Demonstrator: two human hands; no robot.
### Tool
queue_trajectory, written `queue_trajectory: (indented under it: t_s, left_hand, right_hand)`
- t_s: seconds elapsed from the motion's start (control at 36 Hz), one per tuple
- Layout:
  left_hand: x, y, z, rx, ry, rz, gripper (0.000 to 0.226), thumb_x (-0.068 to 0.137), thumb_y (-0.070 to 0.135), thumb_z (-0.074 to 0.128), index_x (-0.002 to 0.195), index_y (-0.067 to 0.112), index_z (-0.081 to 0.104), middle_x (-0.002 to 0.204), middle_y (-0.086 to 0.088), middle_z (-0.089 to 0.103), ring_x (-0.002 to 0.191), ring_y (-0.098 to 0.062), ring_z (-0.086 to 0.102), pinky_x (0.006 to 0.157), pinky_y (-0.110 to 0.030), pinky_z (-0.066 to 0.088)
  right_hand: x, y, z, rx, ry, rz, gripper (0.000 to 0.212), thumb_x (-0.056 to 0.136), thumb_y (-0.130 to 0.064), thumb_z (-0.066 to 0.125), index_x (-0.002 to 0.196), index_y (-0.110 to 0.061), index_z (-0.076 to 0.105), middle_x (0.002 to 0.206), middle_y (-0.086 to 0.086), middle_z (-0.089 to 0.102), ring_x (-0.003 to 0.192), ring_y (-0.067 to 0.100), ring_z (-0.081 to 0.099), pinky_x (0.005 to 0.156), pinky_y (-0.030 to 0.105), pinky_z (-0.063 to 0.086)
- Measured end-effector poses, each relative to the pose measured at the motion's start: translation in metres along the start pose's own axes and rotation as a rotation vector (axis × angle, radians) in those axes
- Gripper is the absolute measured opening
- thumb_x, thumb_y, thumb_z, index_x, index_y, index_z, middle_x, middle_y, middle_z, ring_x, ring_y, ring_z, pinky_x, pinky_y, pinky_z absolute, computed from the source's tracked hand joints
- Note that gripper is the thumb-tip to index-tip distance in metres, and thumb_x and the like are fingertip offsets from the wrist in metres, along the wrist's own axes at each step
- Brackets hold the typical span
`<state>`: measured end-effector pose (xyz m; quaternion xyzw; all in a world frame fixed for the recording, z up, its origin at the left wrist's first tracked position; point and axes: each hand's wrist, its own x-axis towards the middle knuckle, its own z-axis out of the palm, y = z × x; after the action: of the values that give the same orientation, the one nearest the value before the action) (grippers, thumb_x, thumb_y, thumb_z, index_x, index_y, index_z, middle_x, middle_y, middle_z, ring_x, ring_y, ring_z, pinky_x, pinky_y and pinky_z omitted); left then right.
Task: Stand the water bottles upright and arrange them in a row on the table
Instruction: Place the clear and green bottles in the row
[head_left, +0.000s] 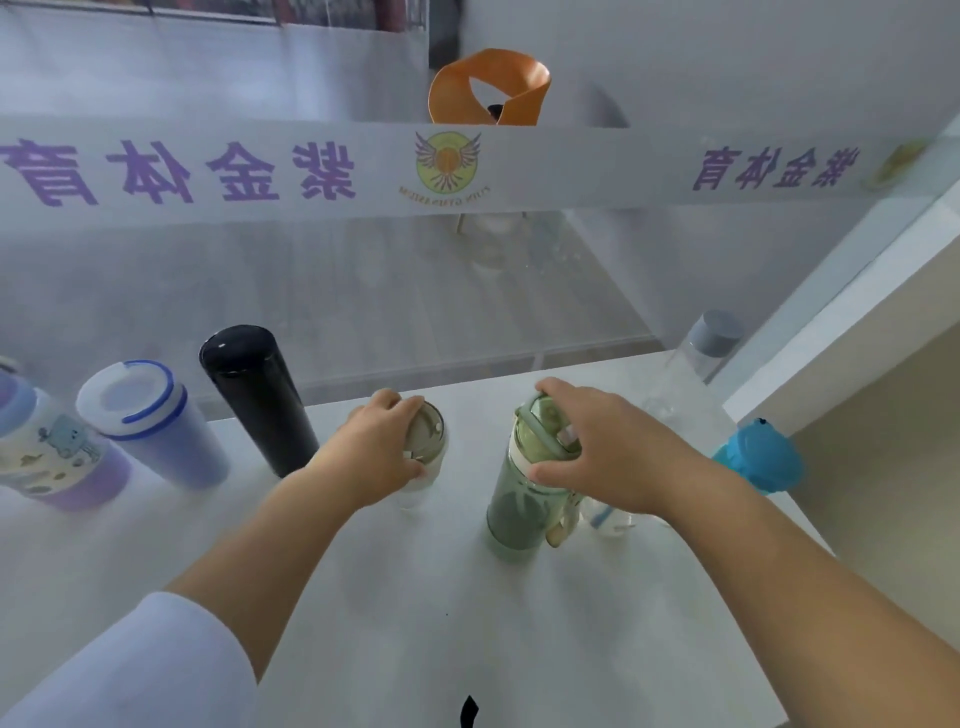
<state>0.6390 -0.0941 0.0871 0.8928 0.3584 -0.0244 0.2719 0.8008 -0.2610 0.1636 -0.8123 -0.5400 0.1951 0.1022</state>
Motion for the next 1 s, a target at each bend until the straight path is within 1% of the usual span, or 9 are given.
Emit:
queue_trajectory:
  t_s: [0.06,0.11,0.19,0.28,0.33,0.5,0.67,0.92,1.0]
  left_hand:
    - [0.006,-0.002,-0.004,0.001,0.012,-0.015,0.074,0.078,0.025,0.069,0.142,0.022,0.031,0.138,-0.001,0.037,0.119,-0.024,0.044,0.098,-0.033,0.042]
    - [0.013,-0.004,-0.007,0.019,0.021,-0.027,0.075,0.079,0.025,0.068,0.143,0.021,0.029,0.141,-0.001,0.035,0.121,-0.026,0.043,0.1,-0.035,0.041]
    - [0.023,-0.008,-0.012,0.026,0.029,-0.04,0.074,0.08,0.026,0.068,0.143,0.021,0.029,0.142,0.0,0.034,0.122,-0.027,0.041,0.1,-0.037,0.041]
    - [0.033,-0.01,-0.016,0.022,0.053,-0.042,0.07,0.078,0.025,0.069,0.138,0.021,0.034,0.133,-0.001,0.04,0.114,-0.027,0.045,0.095,-0.04,0.045]
    - [0.037,-0.012,-0.017,0.02,0.064,-0.043,0.069,0.078,0.025,0.07,0.137,0.02,0.036,0.129,-0.001,0.042,0.11,-0.027,0.047,0.094,-0.042,0.046]
    - [0.048,-0.016,-0.019,0.01,0.083,-0.038,0.071,0.077,0.024,0.072,0.138,0.02,0.035,0.129,0.0,0.042,0.109,-0.026,0.049,0.094,-0.041,0.047]
    - [0.054,-0.018,-0.019,0.013,0.093,-0.036,0.073,0.078,0.025,0.071,0.14,0.02,0.033,0.133,0.001,0.041,0.111,-0.024,0.048,0.094,-0.038,0.047]
    - [0.057,-0.02,-0.019,0.009,0.1,-0.039,0.075,0.077,0.025,0.072,0.14,0.02,0.033,0.135,0.001,0.04,0.113,-0.024,0.048,0.094,-0.038,0.047]
    - [0.058,-0.021,-0.019,-0.001,0.101,-0.036,0.075,0.076,0.026,0.073,0.14,0.02,0.033,0.134,0.001,0.041,0.112,-0.024,0.048,0.094,-0.037,0.047]
  right_hand:
    - [0.011,0.0,-0.003,-0.009,0.019,-0.031,0.075,0.077,-0.043,0.067,0.14,-0.028,0.027,0.121,-0.001,0.052,0.104,0.018,0.053,0.085,0.032,0.049]
    - [0.023,0.001,-0.006,-0.01,0.043,-0.048,0.076,0.077,-0.042,0.066,0.14,-0.027,0.027,0.12,-0.003,0.051,0.1,0.015,0.052,0.08,0.029,0.044]
    - [0.043,0.002,-0.01,-0.016,0.071,-0.054,0.079,0.077,-0.043,0.066,0.143,-0.025,0.026,0.124,0.001,0.051,0.106,0.019,0.052,0.083,0.031,0.044]
    - [0.061,0.002,-0.011,-0.023,0.1,-0.074,0.077,0.078,-0.043,0.066,0.141,-0.022,0.029,0.118,0.005,0.054,0.105,0.022,0.054,0.082,0.032,0.045]
    - [0.073,0.001,-0.011,-0.02,0.105,-0.074,0.078,0.078,-0.043,0.066,0.142,-0.02,0.027,0.119,0.005,0.053,0.106,0.023,0.055,0.084,0.033,0.045]
    - [0.102,0.001,-0.016,0.0,0.126,-0.08,0.076,0.079,-0.042,0.066,0.141,-0.019,0.027,0.117,0.008,0.053,0.104,0.025,0.055,0.084,0.037,0.048]
    - [0.118,0.003,-0.019,0.0,0.135,-0.097,0.081,0.079,-0.043,0.066,0.144,-0.018,0.024,0.123,0.008,0.052,0.107,0.024,0.054,0.08,0.032,0.044]
    - [0.128,0.004,-0.021,0.008,0.11,-0.081,0.083,0.079,-0.043,0.067,0.145,-0.017,0.023,0.122,0.01,0.052,0.108,0.025,0.053,0.082,0.031,0.045]
    - [0.13,0.003,-0.023,-0.008,0.085,-0.075,0.083,0.08,-0.043,0.066,0.146,-0.019,0.021,0.123,0.008,0.051,0.109,0.023,0.052,0.079,0.03,0.042]
